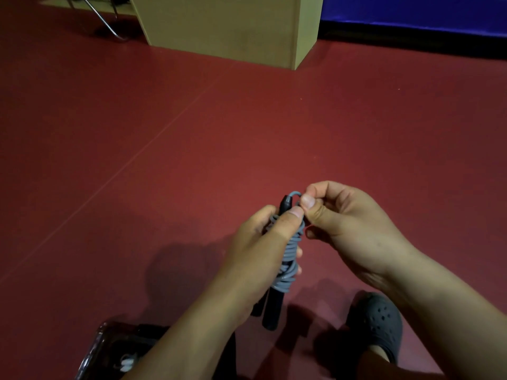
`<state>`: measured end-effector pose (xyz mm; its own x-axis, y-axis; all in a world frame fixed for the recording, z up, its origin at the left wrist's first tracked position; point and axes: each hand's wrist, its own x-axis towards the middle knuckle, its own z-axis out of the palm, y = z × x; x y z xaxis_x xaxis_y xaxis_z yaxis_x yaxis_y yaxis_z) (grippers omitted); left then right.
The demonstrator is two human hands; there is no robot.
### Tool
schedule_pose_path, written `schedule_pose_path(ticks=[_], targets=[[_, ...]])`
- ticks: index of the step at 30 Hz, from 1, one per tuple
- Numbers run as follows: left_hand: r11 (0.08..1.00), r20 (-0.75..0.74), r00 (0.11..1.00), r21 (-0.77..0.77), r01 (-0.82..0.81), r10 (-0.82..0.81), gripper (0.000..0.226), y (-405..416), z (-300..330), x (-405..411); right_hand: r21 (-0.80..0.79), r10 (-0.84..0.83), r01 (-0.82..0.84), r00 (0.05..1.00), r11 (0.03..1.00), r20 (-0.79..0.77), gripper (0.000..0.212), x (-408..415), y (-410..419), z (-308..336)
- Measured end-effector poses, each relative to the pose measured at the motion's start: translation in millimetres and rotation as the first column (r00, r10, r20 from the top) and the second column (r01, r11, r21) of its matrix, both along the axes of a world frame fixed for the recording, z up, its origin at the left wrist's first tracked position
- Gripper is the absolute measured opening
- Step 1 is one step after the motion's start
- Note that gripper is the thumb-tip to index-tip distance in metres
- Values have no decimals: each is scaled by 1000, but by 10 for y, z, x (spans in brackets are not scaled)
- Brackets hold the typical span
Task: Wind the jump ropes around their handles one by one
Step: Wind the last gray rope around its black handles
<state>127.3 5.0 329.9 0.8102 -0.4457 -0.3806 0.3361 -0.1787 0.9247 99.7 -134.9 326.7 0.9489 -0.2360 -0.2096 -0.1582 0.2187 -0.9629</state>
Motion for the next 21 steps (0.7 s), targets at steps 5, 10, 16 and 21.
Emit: schedule_pose_path(ticks=[5,10,16,21], targets=[[1000,7,1000,7,-27,26,29,14,-17,9,-95,-4,6,1000,995,21,10,3,2,-33],[999,9,1000,33,-13,13,30,-10,-21,-9,-197,-20,31,998,980,61,10,-26,2,-25],[988,148,988,139,-63,42,34,57,1,81,-27,33,-30,995,999,92,18,-62,32,54],[992,45,998,109,-59,54,35,69,12,80,14,105,-107,988,994,115,18,-41,124,69]])
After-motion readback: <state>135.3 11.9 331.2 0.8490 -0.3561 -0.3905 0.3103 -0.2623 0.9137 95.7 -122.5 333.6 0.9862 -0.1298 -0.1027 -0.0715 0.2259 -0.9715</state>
